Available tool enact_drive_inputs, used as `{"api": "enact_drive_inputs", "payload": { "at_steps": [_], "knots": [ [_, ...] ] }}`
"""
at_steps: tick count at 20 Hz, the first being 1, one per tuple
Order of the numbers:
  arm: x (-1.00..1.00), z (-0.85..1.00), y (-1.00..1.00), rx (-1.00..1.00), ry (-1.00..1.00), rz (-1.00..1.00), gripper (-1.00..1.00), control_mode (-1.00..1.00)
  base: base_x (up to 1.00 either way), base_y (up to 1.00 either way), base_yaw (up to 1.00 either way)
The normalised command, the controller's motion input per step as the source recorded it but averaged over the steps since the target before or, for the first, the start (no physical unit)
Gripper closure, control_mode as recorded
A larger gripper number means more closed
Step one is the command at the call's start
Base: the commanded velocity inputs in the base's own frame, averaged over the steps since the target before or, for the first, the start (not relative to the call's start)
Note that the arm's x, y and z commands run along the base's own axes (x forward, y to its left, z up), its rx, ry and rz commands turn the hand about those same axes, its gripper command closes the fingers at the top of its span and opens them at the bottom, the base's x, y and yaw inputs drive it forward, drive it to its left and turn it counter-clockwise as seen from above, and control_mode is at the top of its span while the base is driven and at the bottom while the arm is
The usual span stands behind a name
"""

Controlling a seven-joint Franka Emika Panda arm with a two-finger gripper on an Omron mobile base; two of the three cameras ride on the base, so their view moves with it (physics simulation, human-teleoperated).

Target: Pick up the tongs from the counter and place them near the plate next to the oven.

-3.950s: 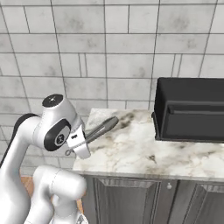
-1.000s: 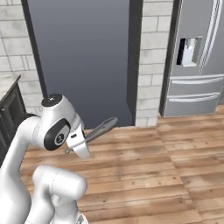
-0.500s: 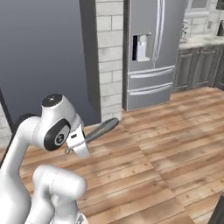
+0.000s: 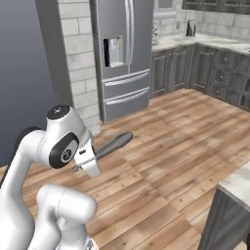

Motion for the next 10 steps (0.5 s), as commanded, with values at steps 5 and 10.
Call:
{"api": "enact_drive_inputs", "payload": {
  "at_steps": [5, 10],
  "knots": [
    [0.0, 0.0, 0.0, 0.0, 0.0, 0.0, 1.0, 1.0, 0.19, 0.11, -0.39],
    [0.0, 0.0, 0.0, 0.0, 0.0, 0.0, 1.0, 1.0, 0.18, 0.16, -0.4]
  ]
}}
